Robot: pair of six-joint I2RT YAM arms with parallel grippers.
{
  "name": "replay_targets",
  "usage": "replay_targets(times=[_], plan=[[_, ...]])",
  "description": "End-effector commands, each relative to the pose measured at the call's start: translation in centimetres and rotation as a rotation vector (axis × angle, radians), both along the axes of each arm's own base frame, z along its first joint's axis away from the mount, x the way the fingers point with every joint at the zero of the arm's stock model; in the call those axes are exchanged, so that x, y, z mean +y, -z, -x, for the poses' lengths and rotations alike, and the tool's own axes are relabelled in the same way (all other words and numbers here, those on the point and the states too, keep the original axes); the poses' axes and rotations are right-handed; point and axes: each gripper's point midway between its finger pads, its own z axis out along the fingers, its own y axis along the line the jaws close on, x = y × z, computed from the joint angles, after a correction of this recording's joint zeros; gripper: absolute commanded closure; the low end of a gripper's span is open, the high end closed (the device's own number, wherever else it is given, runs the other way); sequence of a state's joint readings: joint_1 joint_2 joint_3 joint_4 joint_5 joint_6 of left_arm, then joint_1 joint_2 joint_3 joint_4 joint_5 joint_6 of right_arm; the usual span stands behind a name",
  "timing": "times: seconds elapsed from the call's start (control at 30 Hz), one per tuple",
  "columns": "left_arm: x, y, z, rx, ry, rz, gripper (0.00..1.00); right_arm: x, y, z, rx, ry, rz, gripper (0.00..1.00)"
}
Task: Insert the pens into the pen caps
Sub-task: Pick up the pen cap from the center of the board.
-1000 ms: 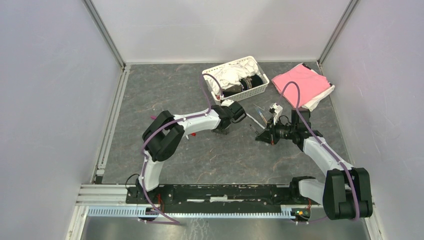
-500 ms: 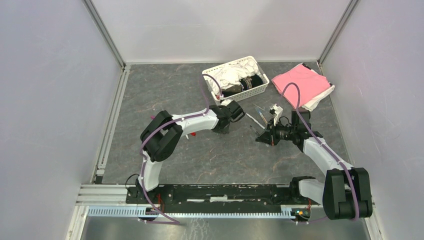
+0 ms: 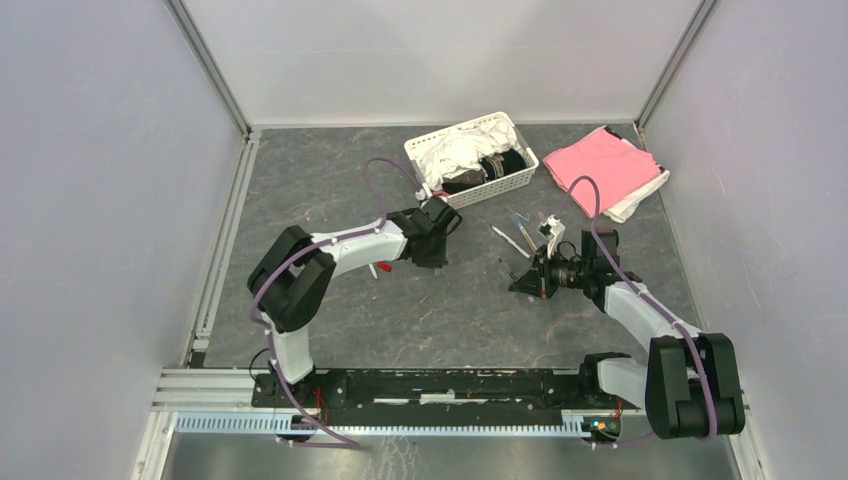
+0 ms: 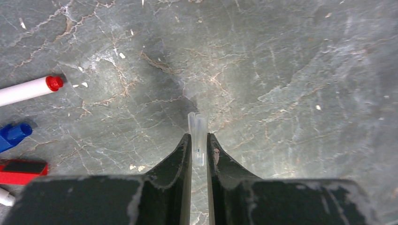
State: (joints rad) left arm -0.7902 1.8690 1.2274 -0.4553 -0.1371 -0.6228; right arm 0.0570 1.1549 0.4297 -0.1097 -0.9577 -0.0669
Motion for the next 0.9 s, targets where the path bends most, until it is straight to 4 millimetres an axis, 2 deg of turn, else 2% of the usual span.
replay_targets(times=[0.0,0.2,0.5,0.6,0.87], plan=[[-2.2,-4.0,-1.5,-0.036,-0.064,0.259,0.98,0.5,-0.9,-0.5,0.017,0.018,-0.056,1.0],[-2.3,-4.7,-1.3,-0.011,-0.109,0.444,0.98,0.8,0.4,0.4,0.11,0.057,-0.1,1.0],[-2.3,-4.0,-0.9,0.023,-0.16,0.526,0.98,1.1,2.6,1.3,0.222,0.089,-0.075,1.0],[-2.0,-3.3,-0.9,0.037,-0.177,0.503,0.98,1.8,2.9,1.3,0.243,0.074,-0.07,1.0],[0.7,-0.1,-0.3,0.075,-0.232,0.324,0.98,3.9,3.7,1.0,0.307,0.002,-0.038,1.0]])
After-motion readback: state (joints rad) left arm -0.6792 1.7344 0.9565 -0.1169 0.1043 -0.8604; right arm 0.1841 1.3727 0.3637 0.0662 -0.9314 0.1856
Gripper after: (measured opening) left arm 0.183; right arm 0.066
